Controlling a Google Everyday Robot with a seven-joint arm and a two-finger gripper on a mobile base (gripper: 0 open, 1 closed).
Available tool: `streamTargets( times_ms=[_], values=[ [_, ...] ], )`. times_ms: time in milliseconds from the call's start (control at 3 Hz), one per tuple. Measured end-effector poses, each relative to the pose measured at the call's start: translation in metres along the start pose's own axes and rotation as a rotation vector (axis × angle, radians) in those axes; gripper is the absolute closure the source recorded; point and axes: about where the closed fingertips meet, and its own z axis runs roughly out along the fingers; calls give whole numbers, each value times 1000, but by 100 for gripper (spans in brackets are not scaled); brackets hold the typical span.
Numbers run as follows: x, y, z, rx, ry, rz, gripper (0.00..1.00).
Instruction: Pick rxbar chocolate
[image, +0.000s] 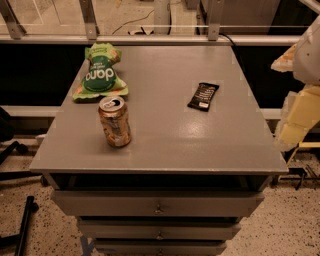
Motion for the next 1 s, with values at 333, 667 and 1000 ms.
streamTargets(
  times_ms=[333, 667, 1000],
  values=[
    [0, 0, 0, 0, 0, 0, 0],
    [0, -5, 1, 4, -4, -18, 0],
    [-4, -17, 15, -31, -39, -92, 0]
  ],
)
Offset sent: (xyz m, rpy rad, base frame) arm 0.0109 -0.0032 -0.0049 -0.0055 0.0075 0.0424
